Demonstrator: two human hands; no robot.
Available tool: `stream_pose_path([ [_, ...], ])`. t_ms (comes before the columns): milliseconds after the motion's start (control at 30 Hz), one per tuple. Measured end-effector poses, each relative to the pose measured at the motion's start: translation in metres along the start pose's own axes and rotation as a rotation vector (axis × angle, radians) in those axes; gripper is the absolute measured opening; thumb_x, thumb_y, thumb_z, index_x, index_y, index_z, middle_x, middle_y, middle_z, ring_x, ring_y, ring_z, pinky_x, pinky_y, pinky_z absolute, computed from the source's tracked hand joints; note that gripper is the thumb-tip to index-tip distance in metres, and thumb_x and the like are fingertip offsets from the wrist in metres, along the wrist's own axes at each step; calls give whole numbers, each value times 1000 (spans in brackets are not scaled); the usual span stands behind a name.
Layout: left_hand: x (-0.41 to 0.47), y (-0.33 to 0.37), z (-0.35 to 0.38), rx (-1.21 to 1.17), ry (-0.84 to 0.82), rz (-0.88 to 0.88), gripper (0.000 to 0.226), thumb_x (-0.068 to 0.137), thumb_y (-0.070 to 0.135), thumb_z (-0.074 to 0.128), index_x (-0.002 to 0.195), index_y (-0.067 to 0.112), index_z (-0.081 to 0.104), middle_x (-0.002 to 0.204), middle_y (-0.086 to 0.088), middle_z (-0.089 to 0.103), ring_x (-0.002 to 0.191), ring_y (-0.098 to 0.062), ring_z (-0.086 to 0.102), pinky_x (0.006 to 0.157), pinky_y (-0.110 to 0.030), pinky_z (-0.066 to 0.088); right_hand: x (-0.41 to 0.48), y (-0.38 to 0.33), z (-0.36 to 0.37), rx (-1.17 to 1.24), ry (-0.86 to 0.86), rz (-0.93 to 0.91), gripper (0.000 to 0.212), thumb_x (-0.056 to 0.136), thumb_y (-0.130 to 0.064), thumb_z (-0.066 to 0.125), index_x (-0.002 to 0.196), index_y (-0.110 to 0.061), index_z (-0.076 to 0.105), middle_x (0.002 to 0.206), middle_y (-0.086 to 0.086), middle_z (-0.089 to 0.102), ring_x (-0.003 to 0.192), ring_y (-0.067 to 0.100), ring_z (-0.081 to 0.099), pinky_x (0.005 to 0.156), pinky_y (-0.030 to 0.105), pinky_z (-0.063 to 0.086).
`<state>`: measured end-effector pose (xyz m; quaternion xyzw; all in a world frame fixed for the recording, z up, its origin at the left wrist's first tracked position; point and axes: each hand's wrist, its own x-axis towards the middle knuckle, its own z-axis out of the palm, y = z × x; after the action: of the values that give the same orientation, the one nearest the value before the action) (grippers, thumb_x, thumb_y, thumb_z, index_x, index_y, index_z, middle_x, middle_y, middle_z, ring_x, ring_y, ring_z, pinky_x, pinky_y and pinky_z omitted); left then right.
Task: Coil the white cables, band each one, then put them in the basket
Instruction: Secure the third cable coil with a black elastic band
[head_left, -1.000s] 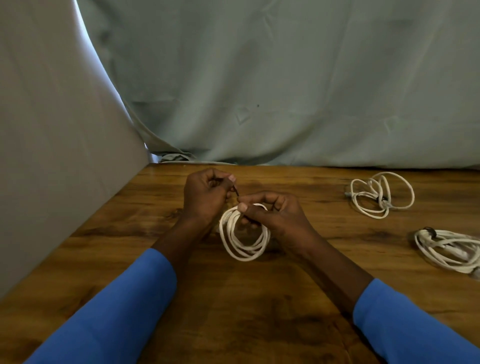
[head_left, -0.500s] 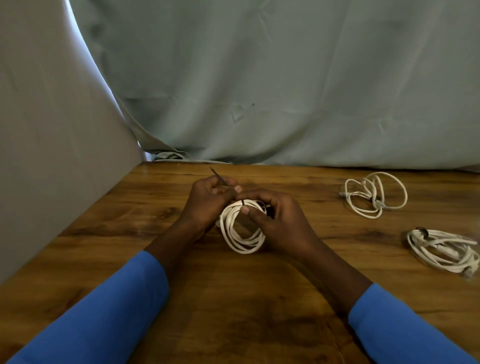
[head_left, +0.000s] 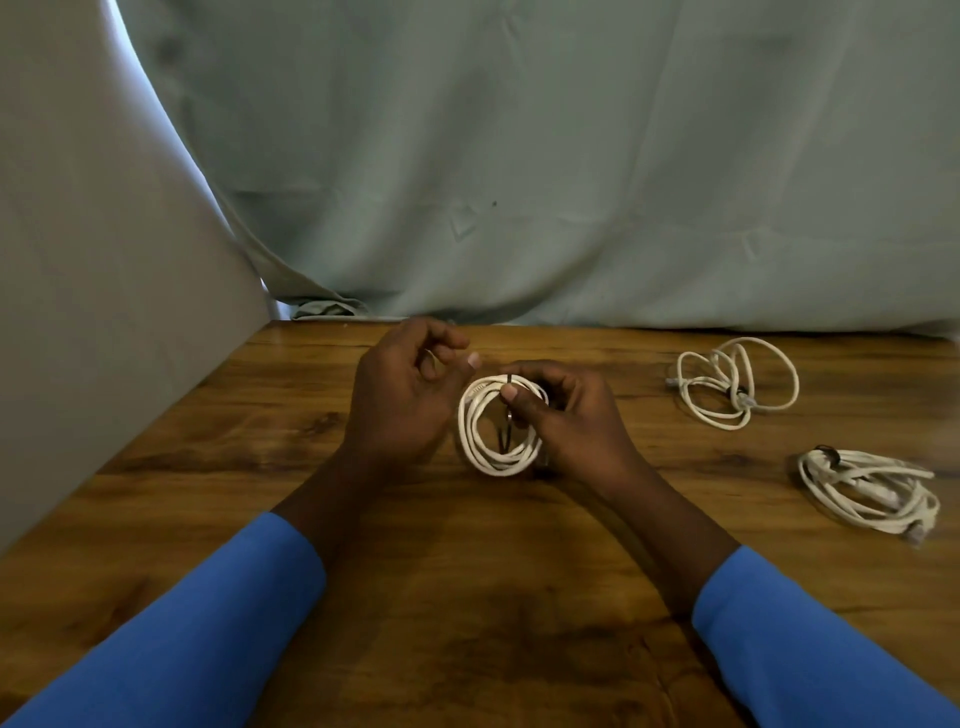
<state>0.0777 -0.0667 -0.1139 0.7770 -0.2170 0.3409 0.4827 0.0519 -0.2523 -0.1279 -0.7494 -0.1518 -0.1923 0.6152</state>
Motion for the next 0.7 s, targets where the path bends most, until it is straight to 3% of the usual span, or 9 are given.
stream_pose_path([
  [100,-8,14,-4,122,-184,264,15,85,34,81,83,23,70,70,10,59,62,-9,55,56,-27,45,3,4,-1,3,9,27,14,92,-12,74,104,-16,79,94,-2,80,86,13,75,78,37,60],
  [233,-13,23,7,440,-340,239,34,80,65,67,78,32,71,69,16,49,68,-8,49,61,-30,37,6,10,-1,68,96,130,12,87,-8,78,98,-14,80,91,4,80,89,26,77,82,50,63],
  [333,-18,30,15,596,-347,179,29,88,58,64,92,31,72,86,10,57,82,-17,58,67,-30,31,6,15,1,186,142,211,9,85,-6,80,94,-9,79,88,14,79,85,37,76,80,56,61],
  [433,-19,29,19,472,-285,119,17,86,46,62,81,30,62,77,13,49,78,-19,59,63,-29,30,6,17,0,175,152,206,6,86,-11,80,91,-13,81,87,13,79,82,35,75,78,63,59],
  [567,-12,25,10,577,-249,226,20,89,46,48,83,30,59,78,9,59,69,-19,56,60,-30,30,2,10,-1,-84,90,27,11,92,-15,74,100,-17,81,90,-5,80,83,11,76,78,40,62],
  [700,-3,17,-1,655,-253,358,28,98,42,44,100,25,66,89,1,68,71,-27,64,61,-34,45,0,4,-4,-258,14,-122,14,98,-20,67,96,-19,81,83,-11,77,75,4,72,67,30,57],
])
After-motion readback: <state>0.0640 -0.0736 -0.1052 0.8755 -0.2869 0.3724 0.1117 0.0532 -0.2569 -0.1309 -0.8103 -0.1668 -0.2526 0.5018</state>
